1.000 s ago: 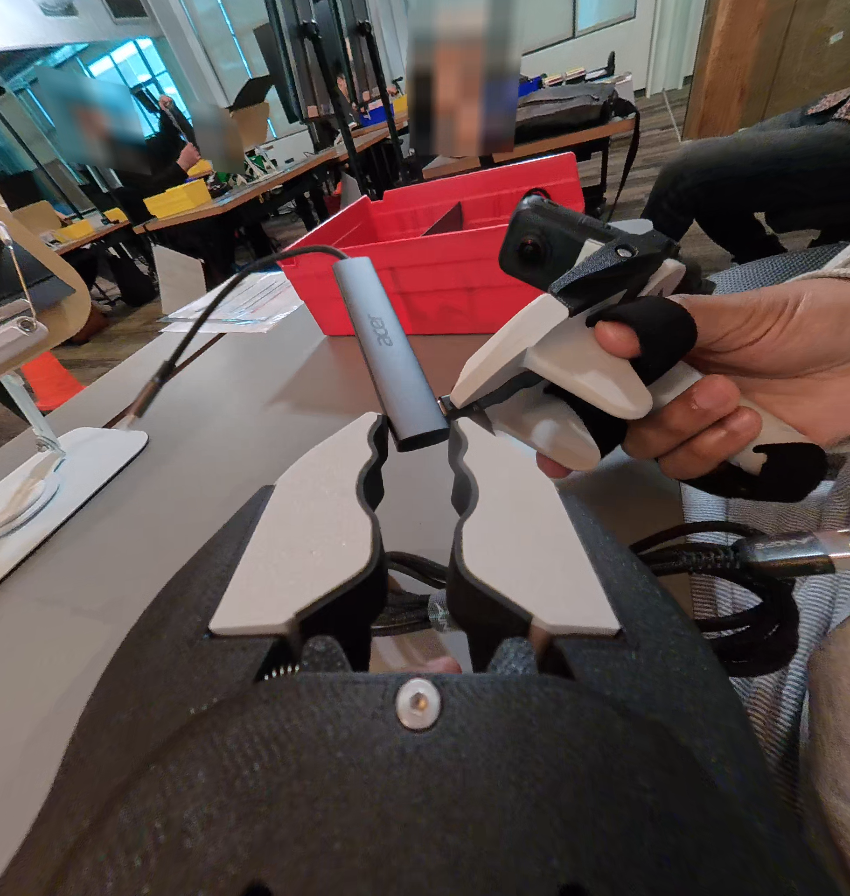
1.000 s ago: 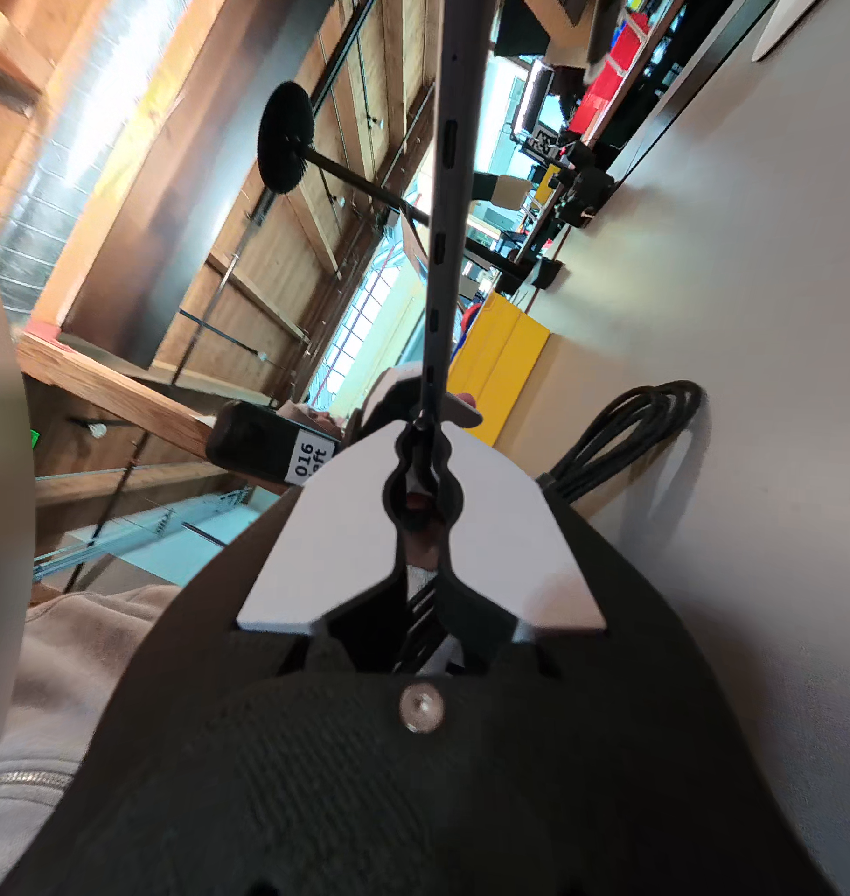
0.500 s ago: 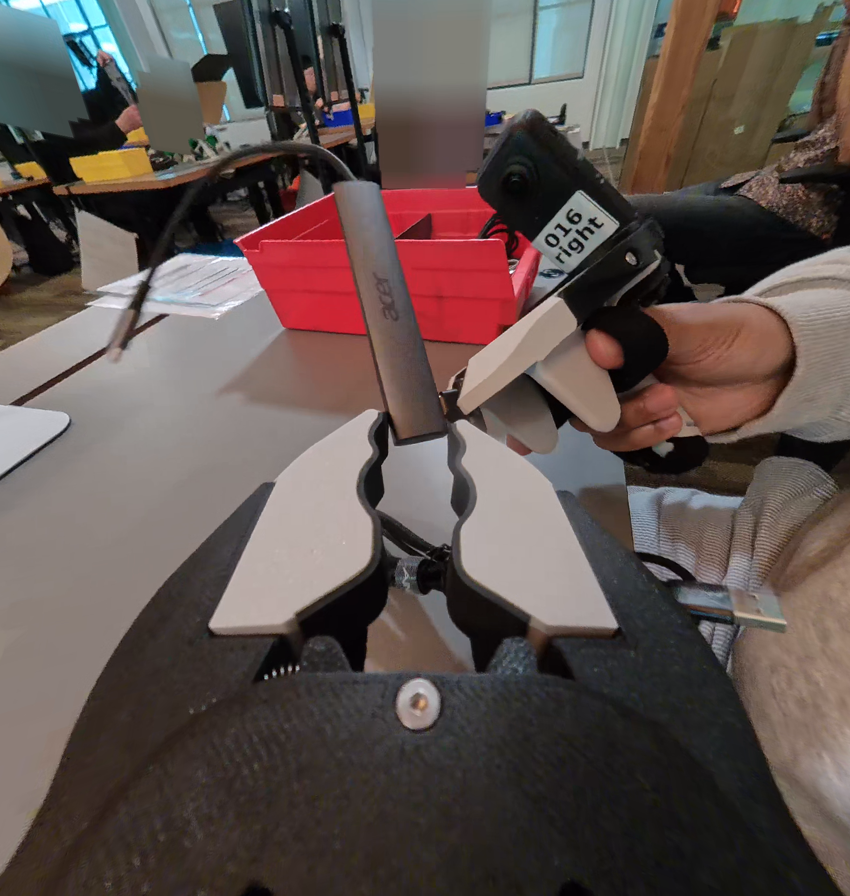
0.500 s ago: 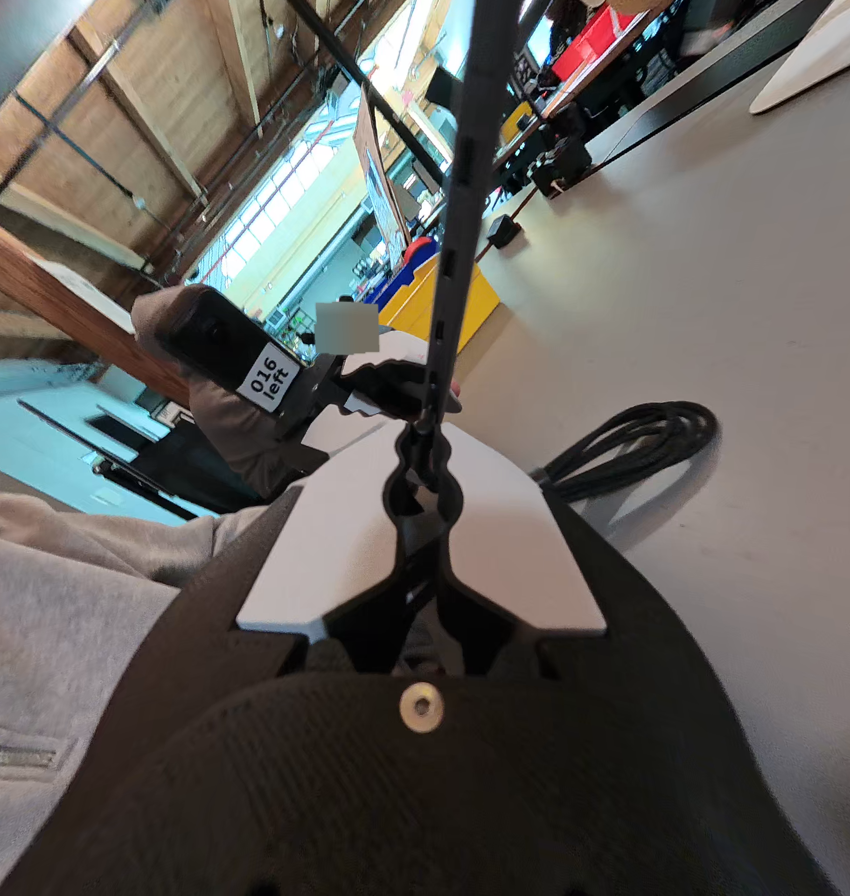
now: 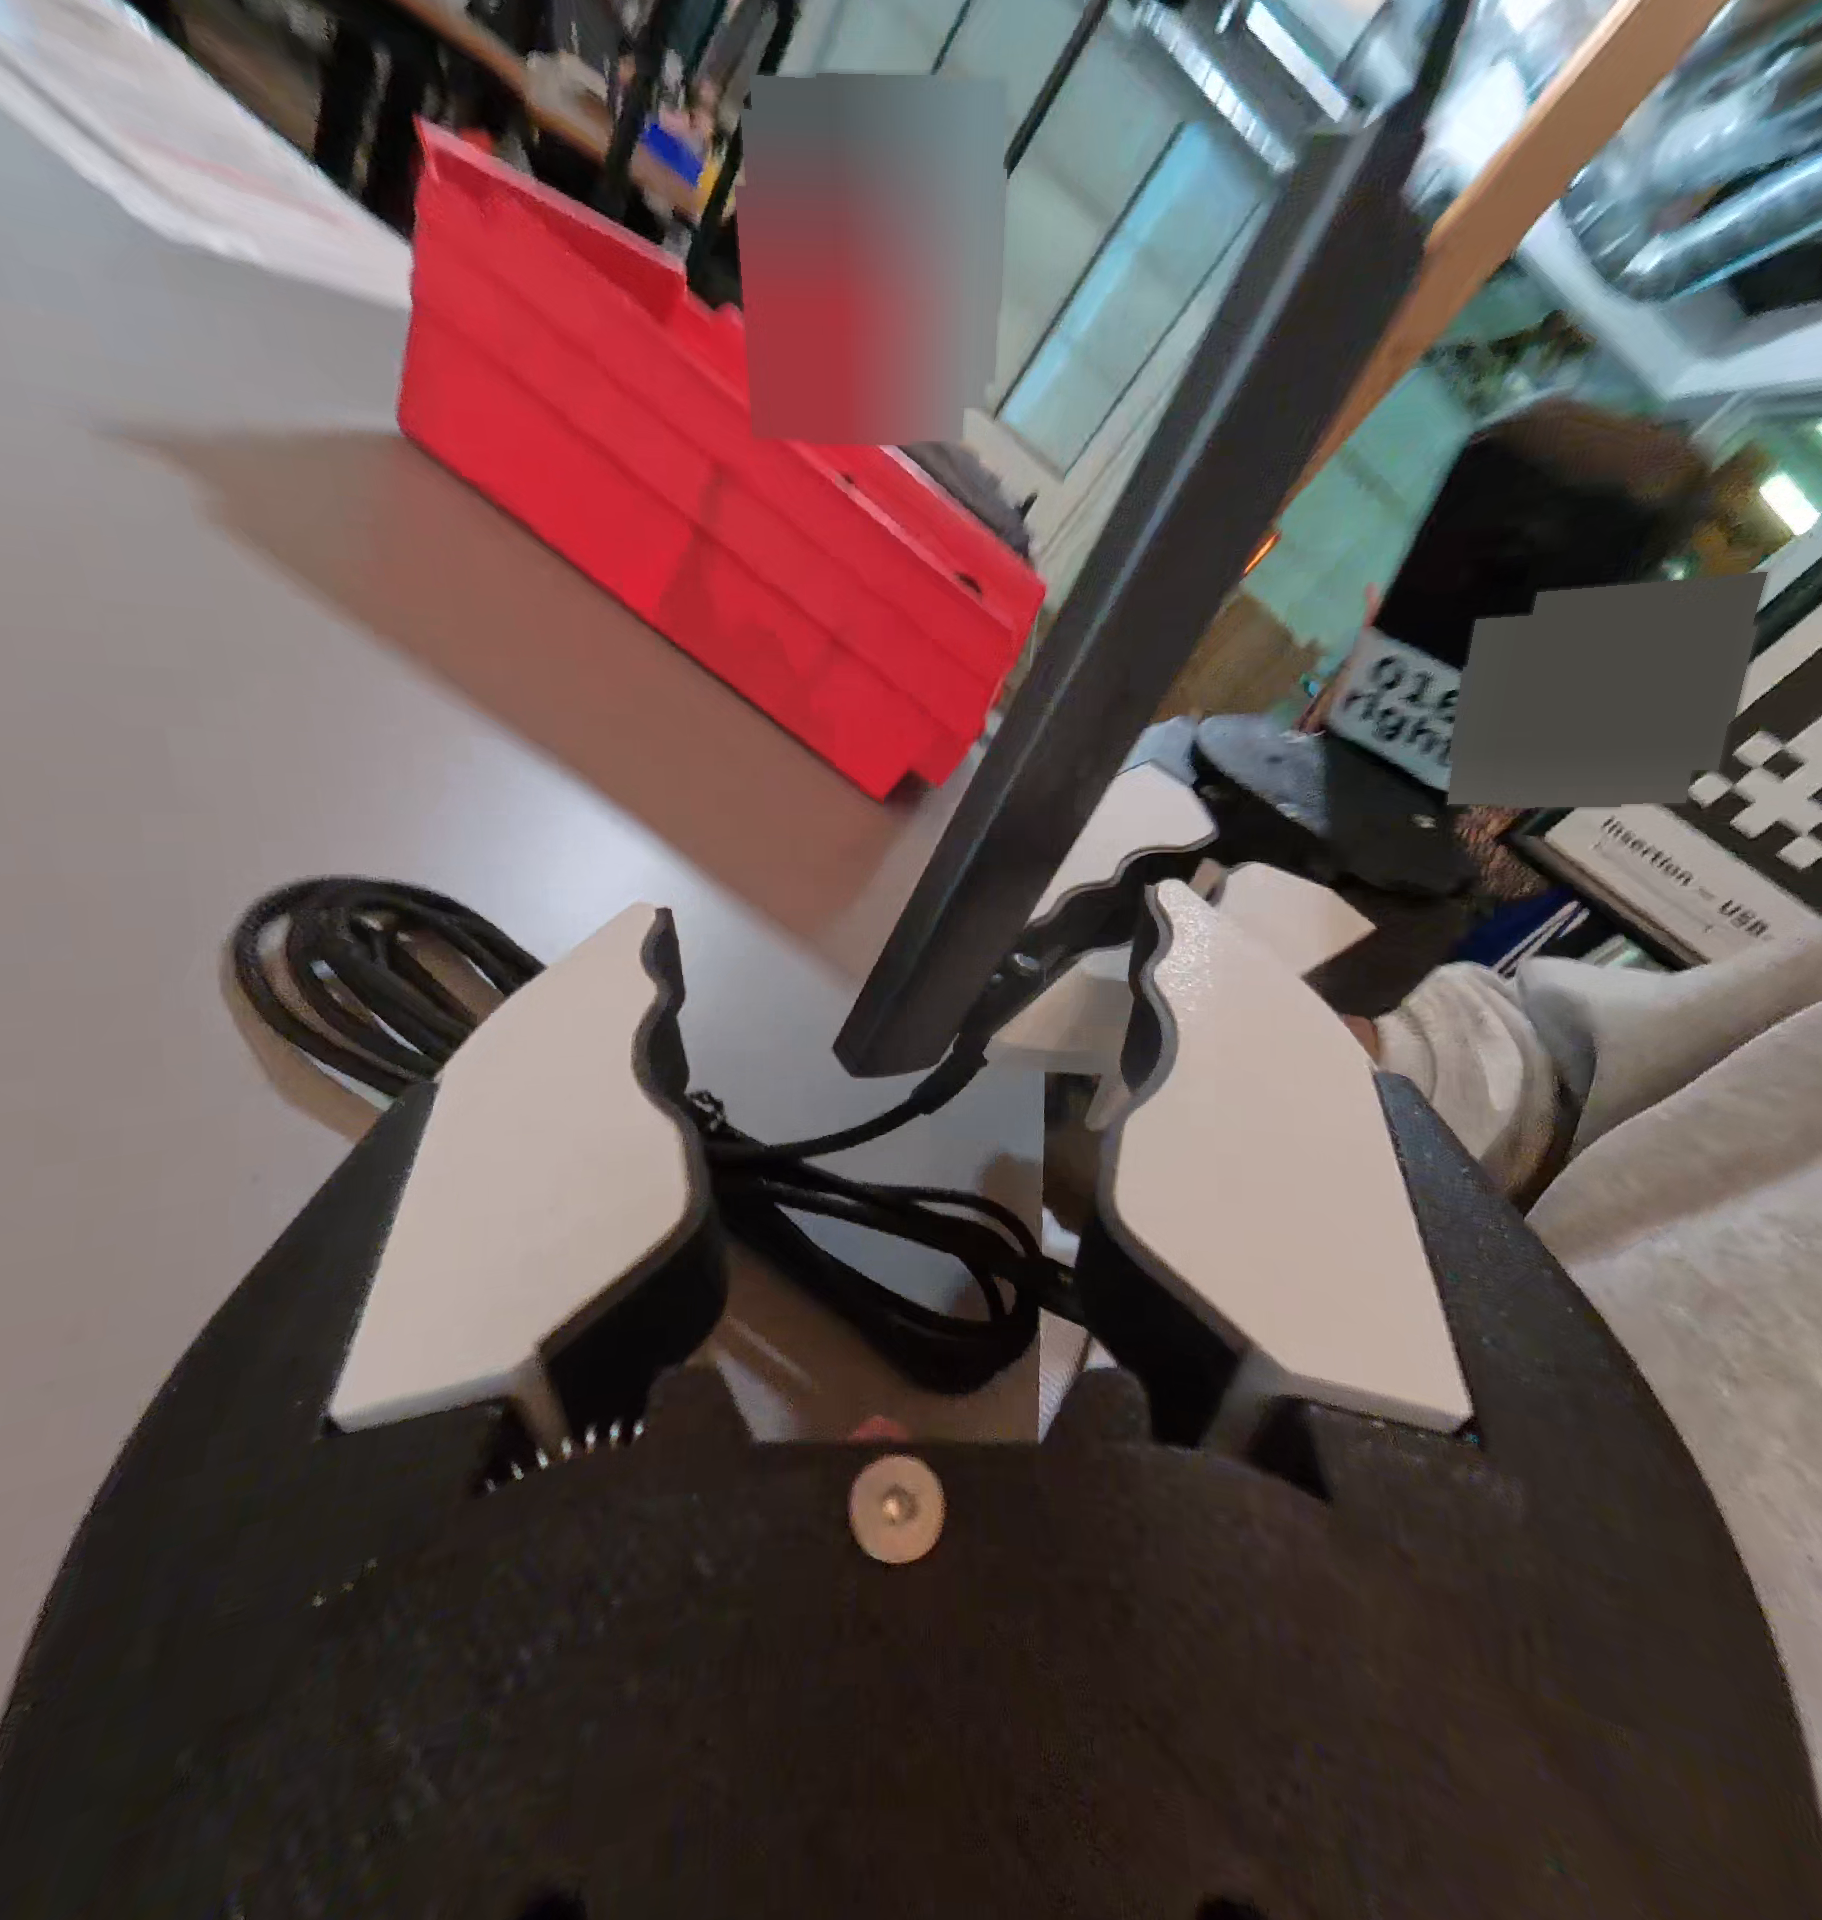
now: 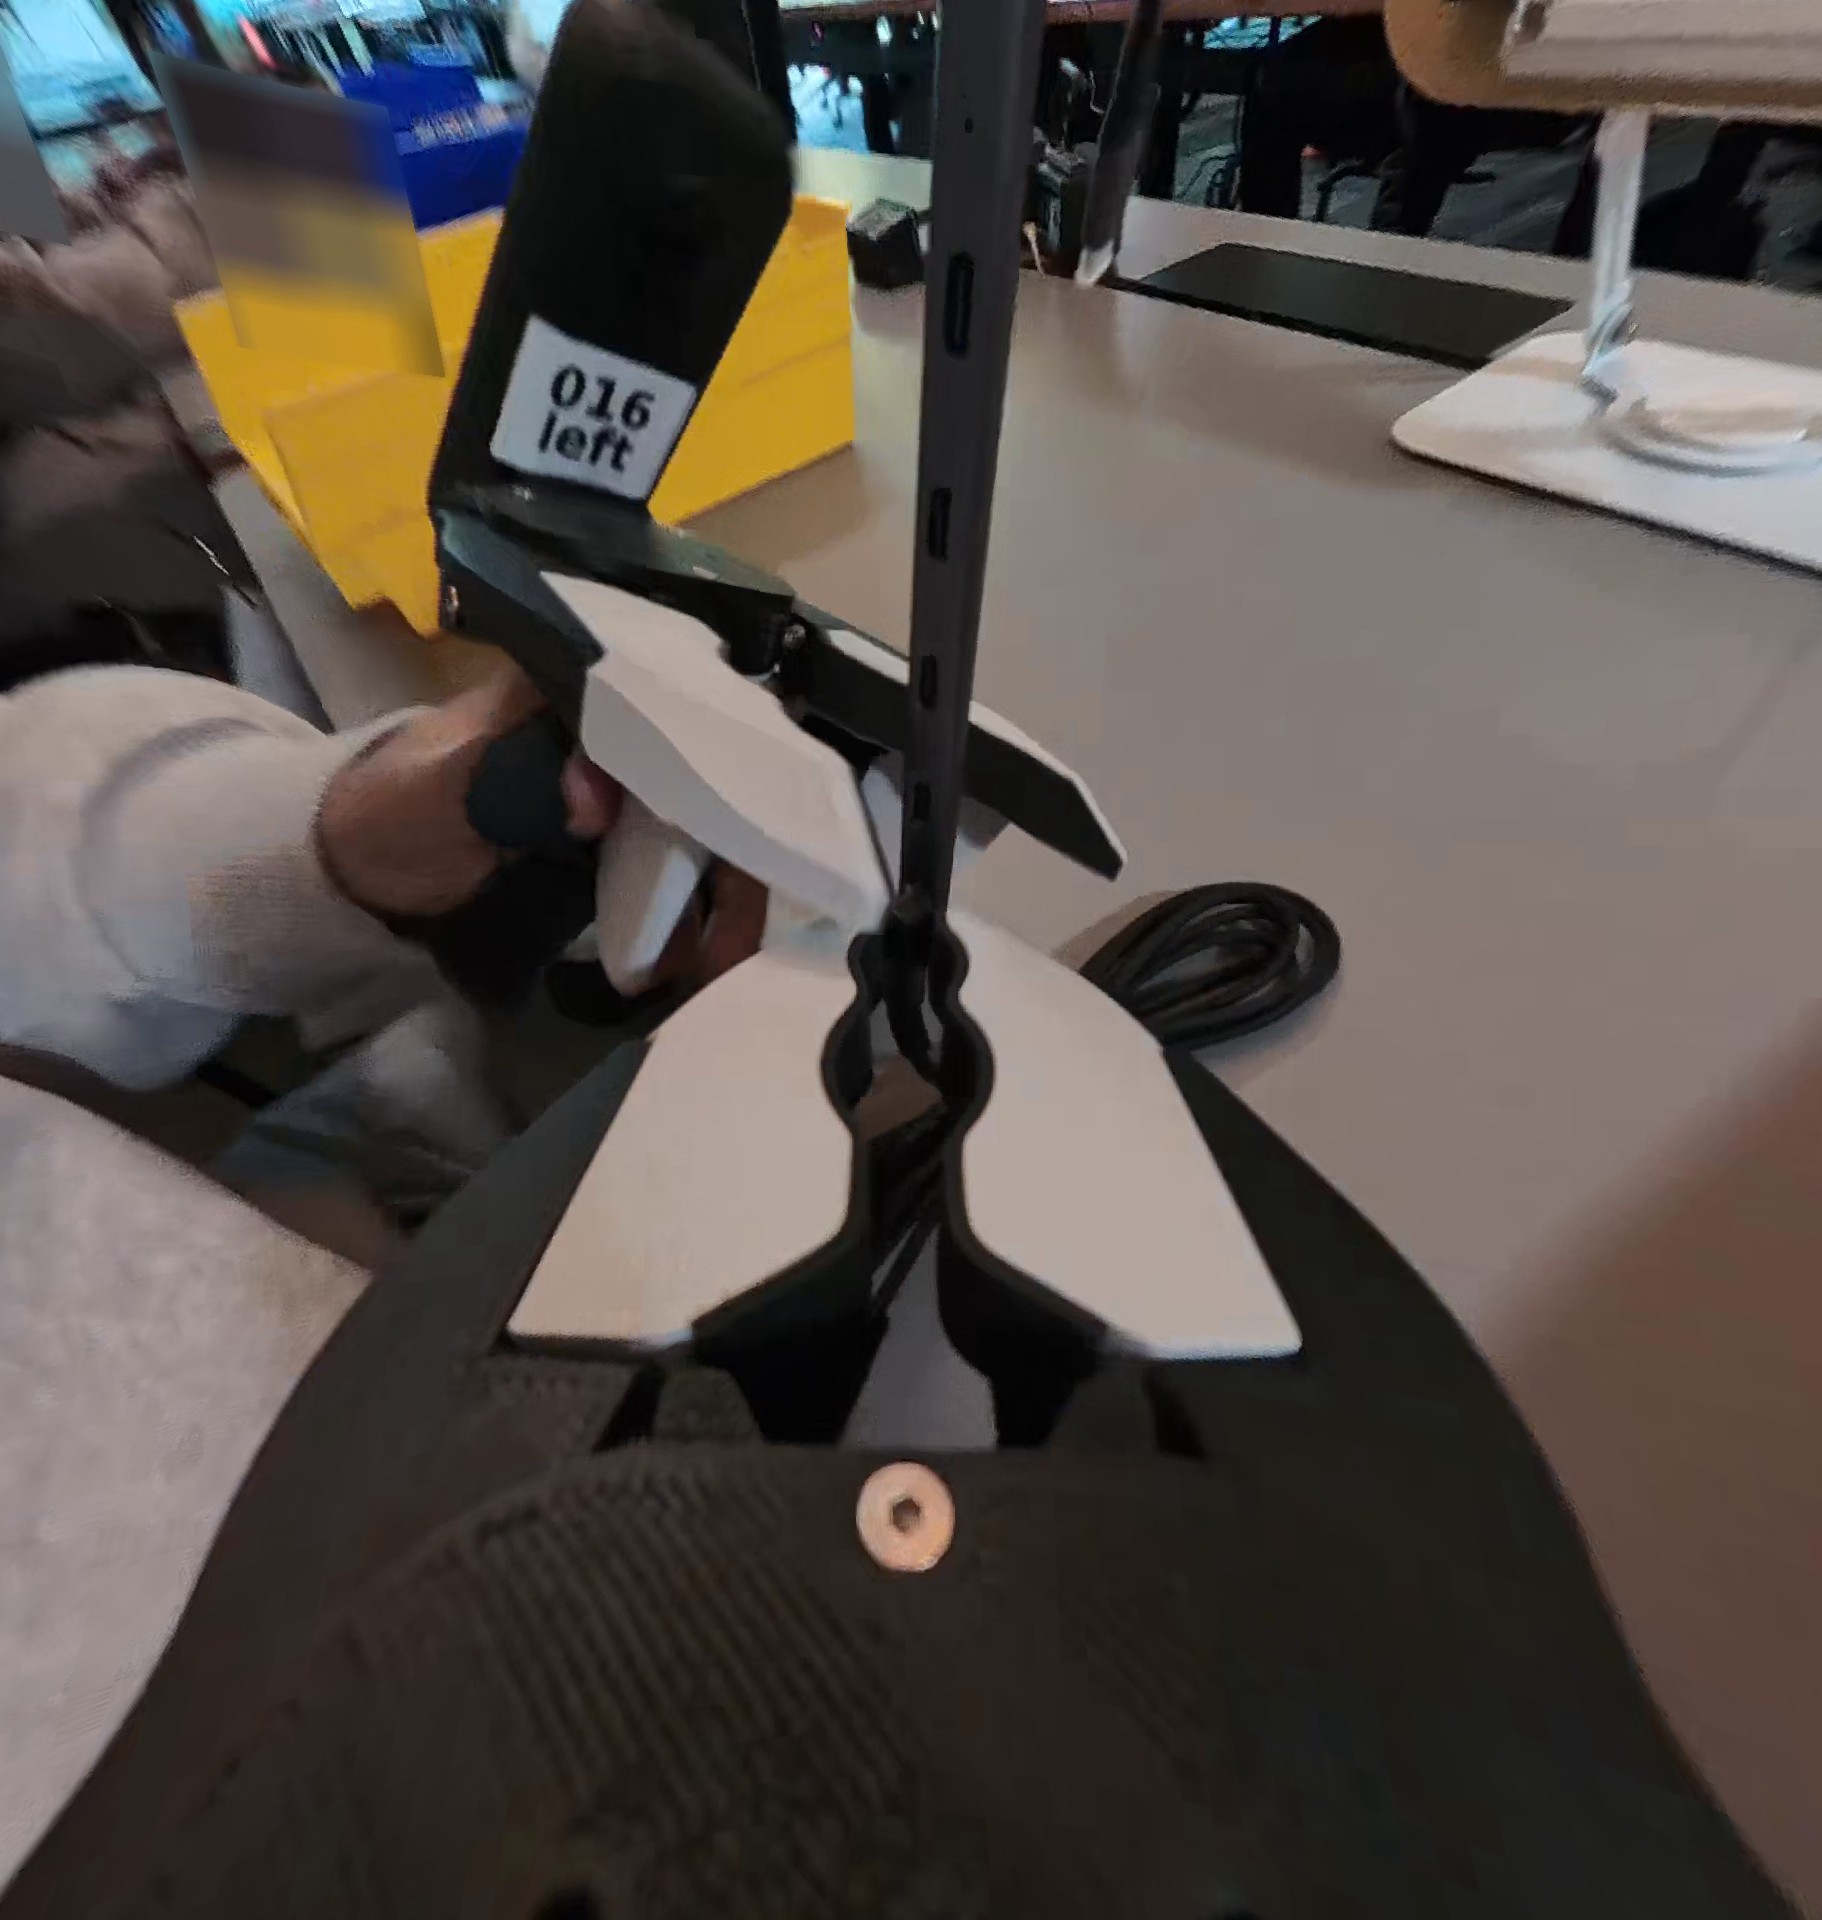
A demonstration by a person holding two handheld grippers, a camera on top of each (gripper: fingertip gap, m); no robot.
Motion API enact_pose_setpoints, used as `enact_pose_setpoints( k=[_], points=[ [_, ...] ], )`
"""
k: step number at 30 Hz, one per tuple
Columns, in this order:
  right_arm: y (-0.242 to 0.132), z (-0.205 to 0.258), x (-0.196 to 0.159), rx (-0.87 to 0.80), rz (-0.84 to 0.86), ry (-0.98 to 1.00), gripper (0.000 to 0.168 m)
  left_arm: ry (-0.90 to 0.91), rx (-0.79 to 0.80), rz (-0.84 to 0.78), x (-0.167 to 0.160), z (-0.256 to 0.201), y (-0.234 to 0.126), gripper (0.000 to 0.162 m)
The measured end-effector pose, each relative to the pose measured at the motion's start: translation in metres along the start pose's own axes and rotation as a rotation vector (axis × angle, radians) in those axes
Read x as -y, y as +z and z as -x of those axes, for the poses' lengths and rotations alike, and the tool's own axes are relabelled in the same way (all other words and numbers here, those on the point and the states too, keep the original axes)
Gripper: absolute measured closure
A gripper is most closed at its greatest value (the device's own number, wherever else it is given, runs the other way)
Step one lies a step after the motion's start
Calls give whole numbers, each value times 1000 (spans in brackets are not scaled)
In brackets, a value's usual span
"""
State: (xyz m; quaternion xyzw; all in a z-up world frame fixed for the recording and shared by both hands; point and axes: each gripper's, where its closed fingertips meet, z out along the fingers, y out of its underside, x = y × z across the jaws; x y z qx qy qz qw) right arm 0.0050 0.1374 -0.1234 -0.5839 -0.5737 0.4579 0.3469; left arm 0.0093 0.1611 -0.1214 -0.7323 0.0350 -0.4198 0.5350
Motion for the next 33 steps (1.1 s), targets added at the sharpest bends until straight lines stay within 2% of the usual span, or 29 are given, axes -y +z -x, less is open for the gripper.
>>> enact_pose_setpoints(
  k=[3,6,11,14,16,18,19,20,22,25,27,30,31,33],
  points=[
    [1,2,-2,-111,52,-195,160,-2,37,66,-9,-2,6,79],
    [-2,0,-1,-224,96,-417,160,-51,36,16,-2,0,2,84],
    [-6,-5,-2,-345,166,-637,160,48,112,44,-1,8,-5,105],
    [-8,-9,-5,-386,206,-711,160,111,166,86,-3,11,-7,110],
    [-10,-16,-8,-413,240,-738,160,84,173,166,-12,14,-8,119],
    [-14,-26,-10,-438,258,-740,160,41,166,208,-16,16,-12,115],
    [-17,-31,-9,-451,262,-732,161,23,162,207,-16,17,-14,108],
    [-20,-36,-8,-462,262,-723,161,4,154,200,-14,16,-16,108],
    [-27,-47,-6,-495,267,-720,160,-40,110,239,-15,8,-19,118],
    [-37,-63,-8,-544,298,-754,160,-74,56,414,-26,-14,-26,136],
    [-39,-69,-13,-550,331,-808,160,-23,24,449,-15,-38,-31,140],
    [-32,-64,-24,-508,372,-920,160,166,72,358,25,-62,-39,140],
    [-28,-58,-26,-489,377,-968,160,248,125,330,34,-61,-42,135],
    [-20,-43,-29,-458,375,-1094,160,433,279,330,40,-43,-45,113]
  ],
)
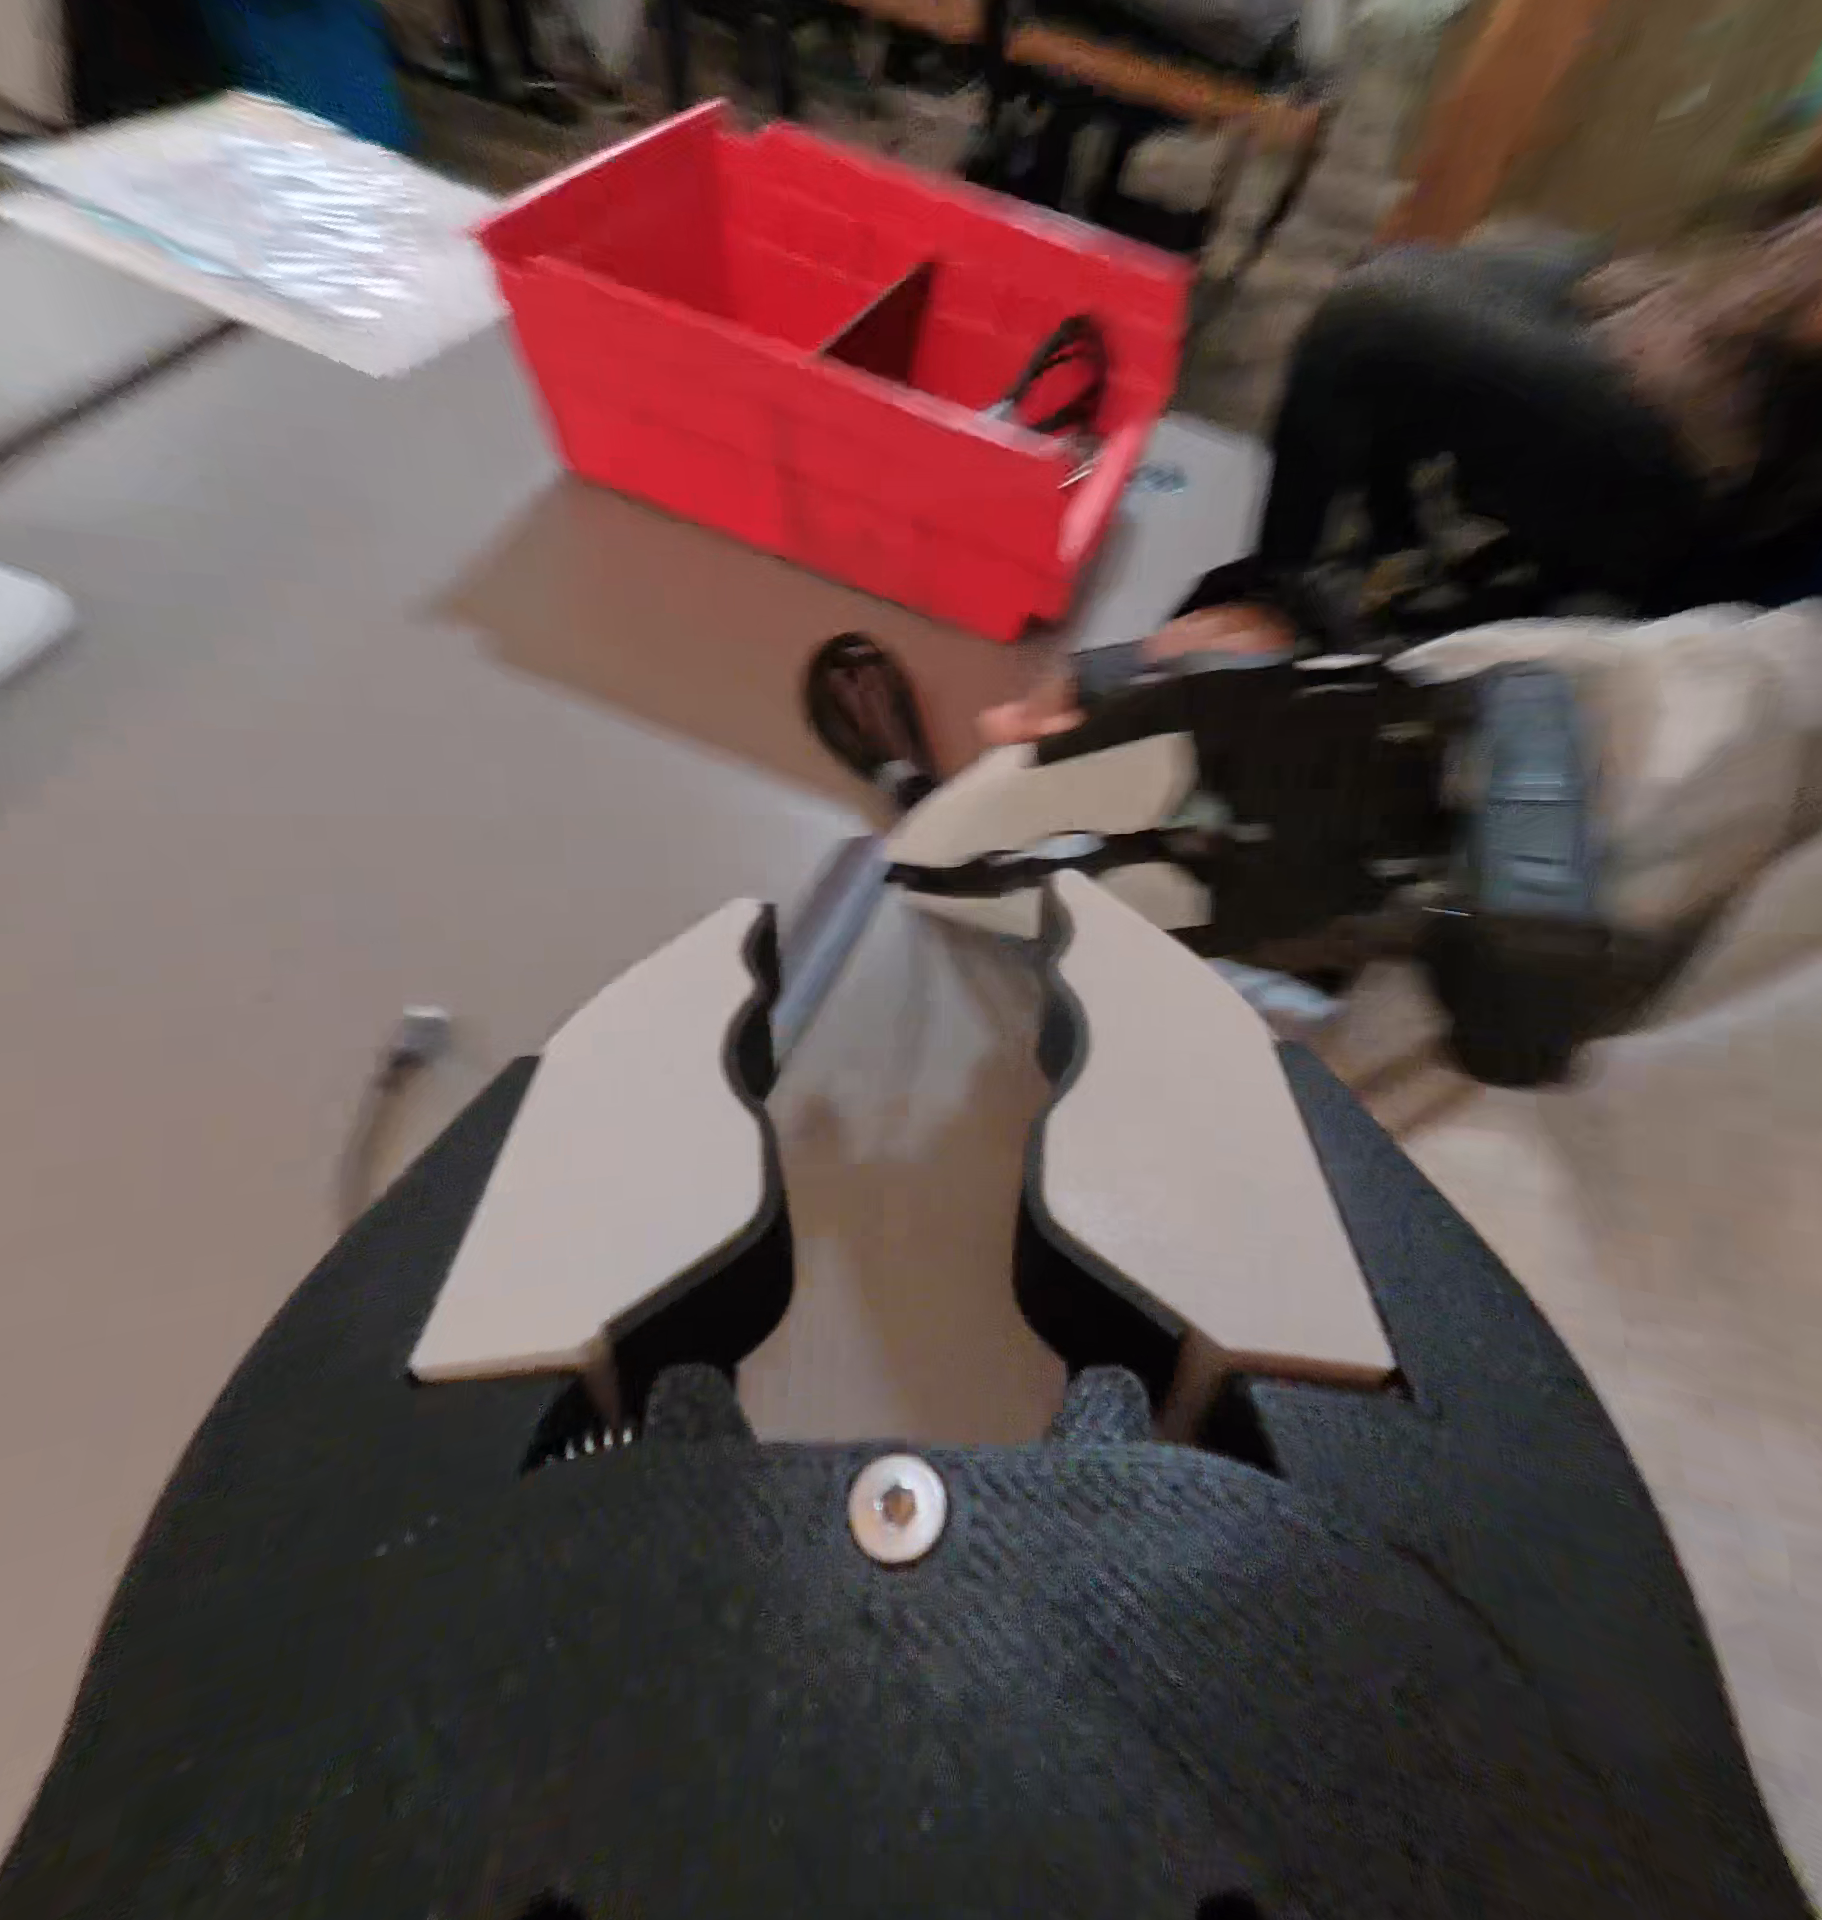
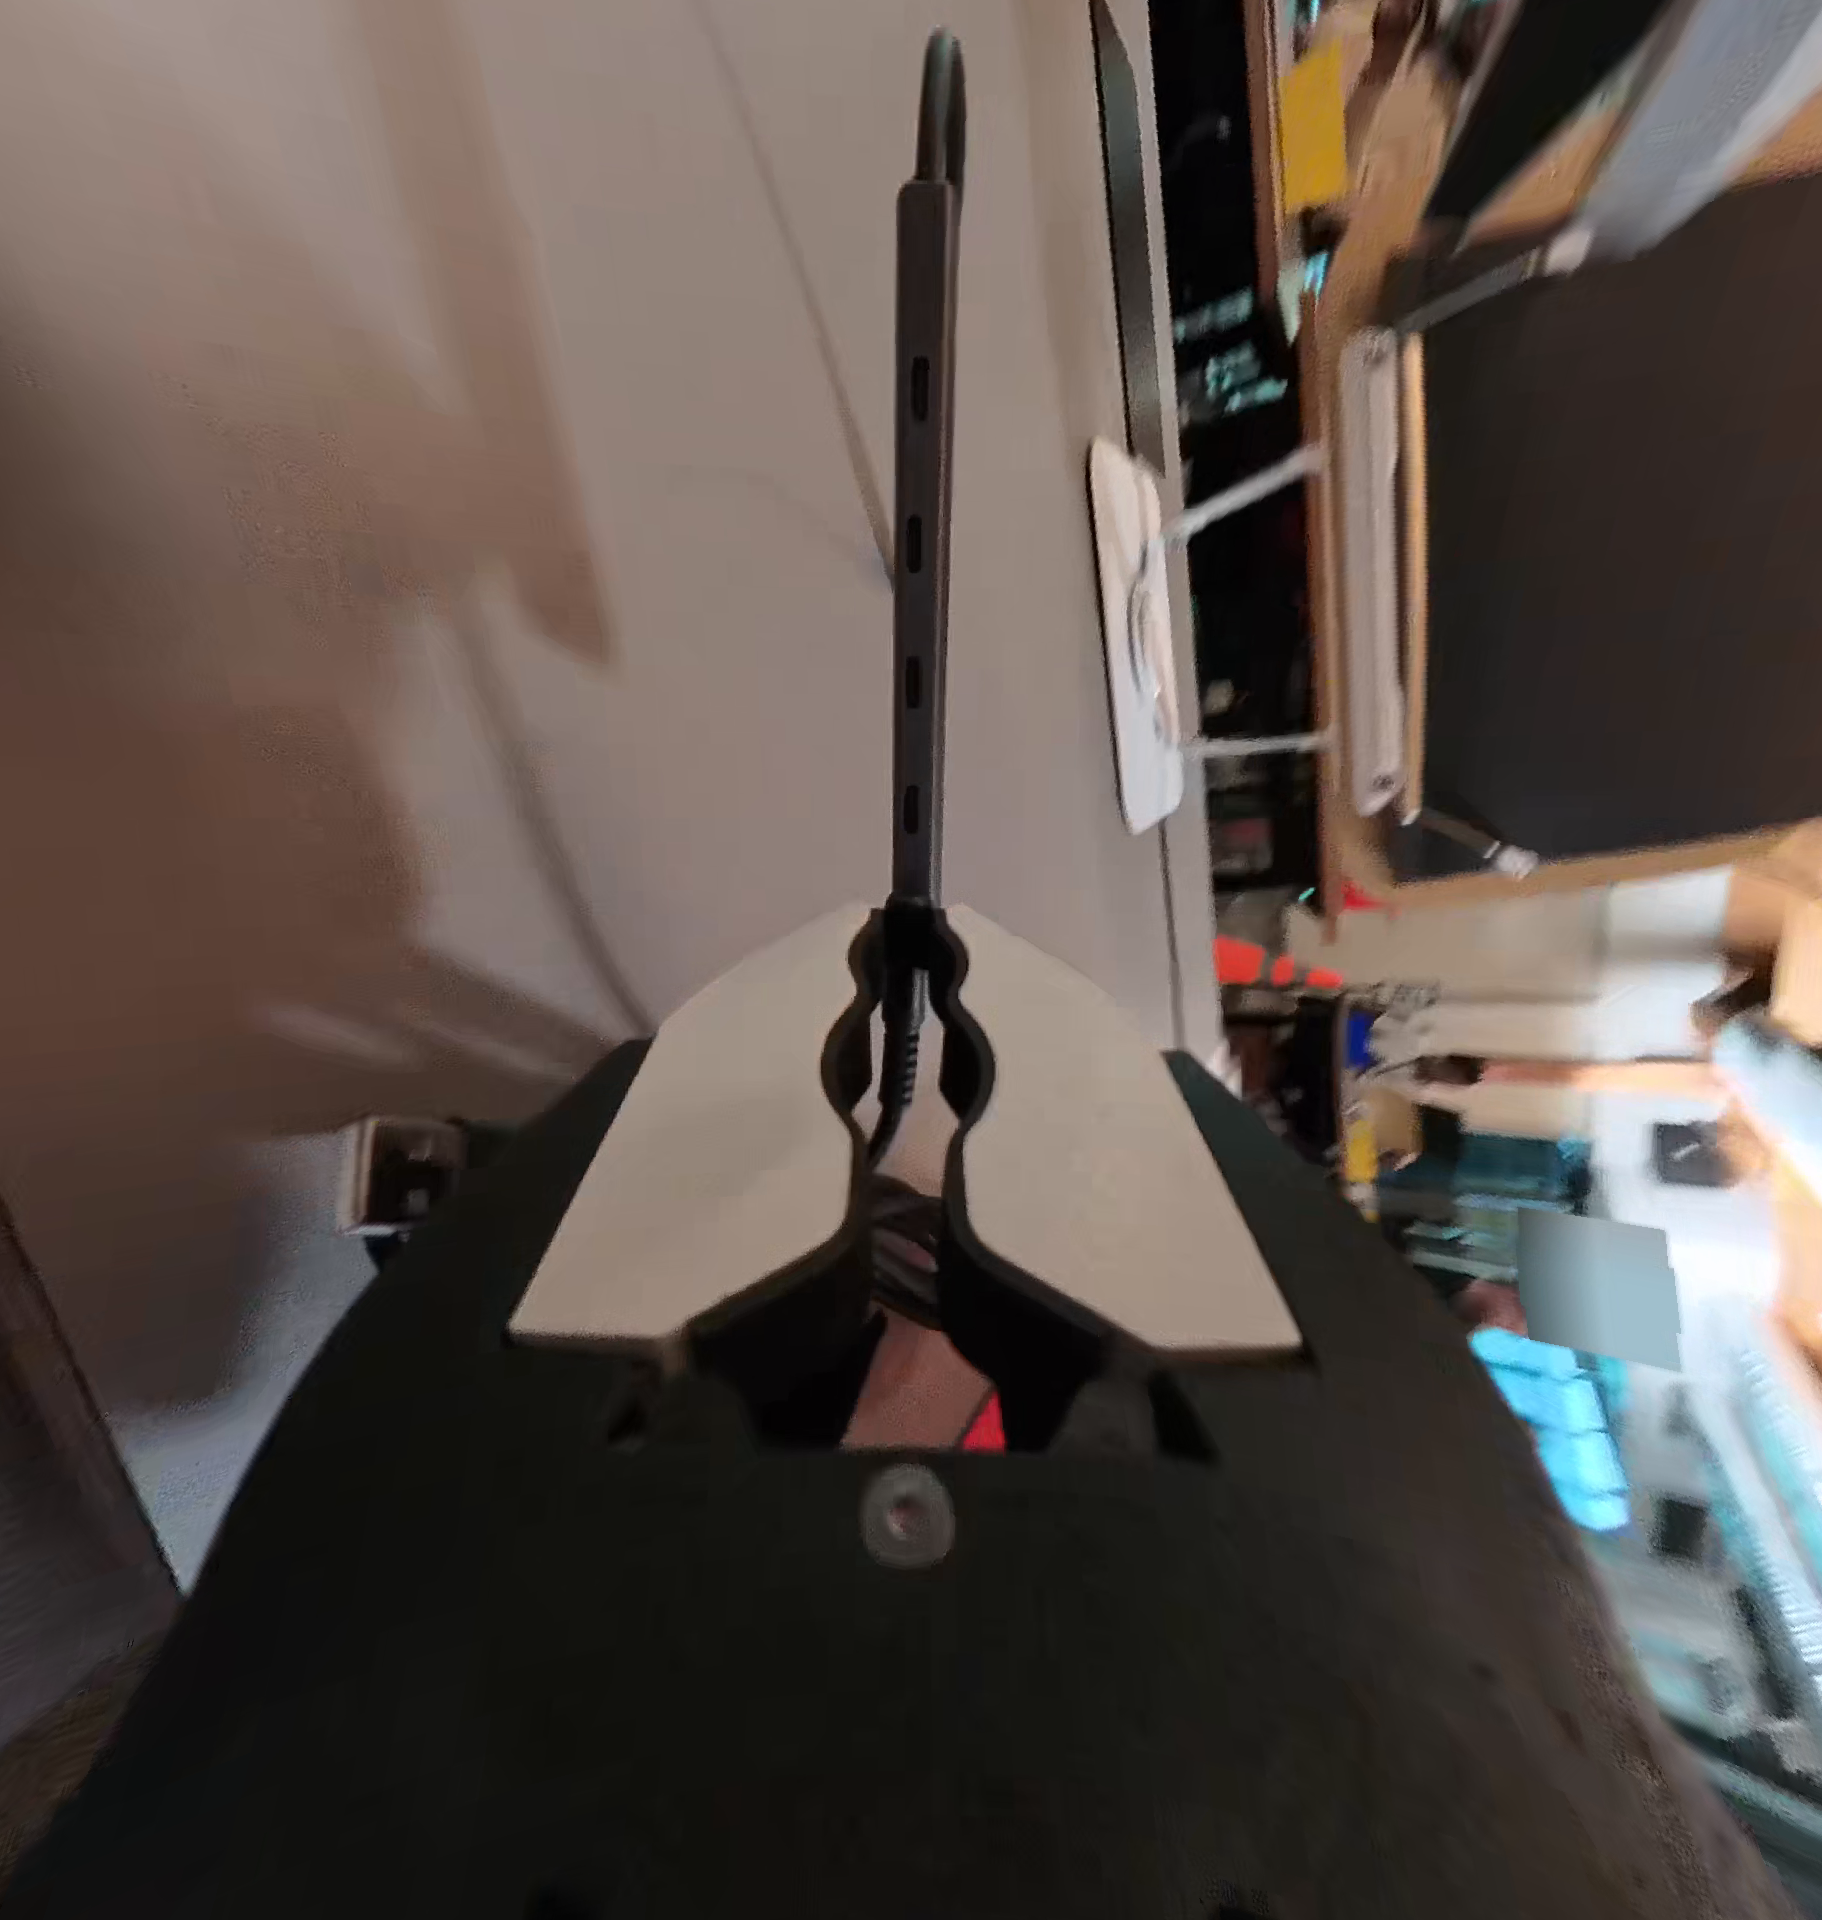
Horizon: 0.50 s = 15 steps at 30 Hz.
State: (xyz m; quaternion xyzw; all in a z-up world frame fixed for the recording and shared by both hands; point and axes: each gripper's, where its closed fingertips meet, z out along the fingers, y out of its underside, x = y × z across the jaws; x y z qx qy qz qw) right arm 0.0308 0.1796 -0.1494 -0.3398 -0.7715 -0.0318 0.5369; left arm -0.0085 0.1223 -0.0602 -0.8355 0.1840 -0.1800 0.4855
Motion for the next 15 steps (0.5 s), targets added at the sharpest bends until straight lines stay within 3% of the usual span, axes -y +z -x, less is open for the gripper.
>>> enact_pose_setpoints(
  k=[2,3,4,6,11,15],
  points=[
    [-3,8,14,-28,-36,-138,160,111,143,131,-25,20,12,89],
    [-5,13,20,-42,-57,-209,161,136,150,233,-43,23,20,92],
    [-6,17,26,-60,-77,-273,161,149,131,329,-61,21,27,105],
    [-10,22,35,-93,-106,-365,161,163,78,429,-86,15,42,105],
    [-18,24,49,-133,-169,-414,160,81,-66,448,-109,-1,62,103],
    [-17,25,48,-142,-162,-434,160,-37,-225,409,-111,-17,67,127]
  ],
)
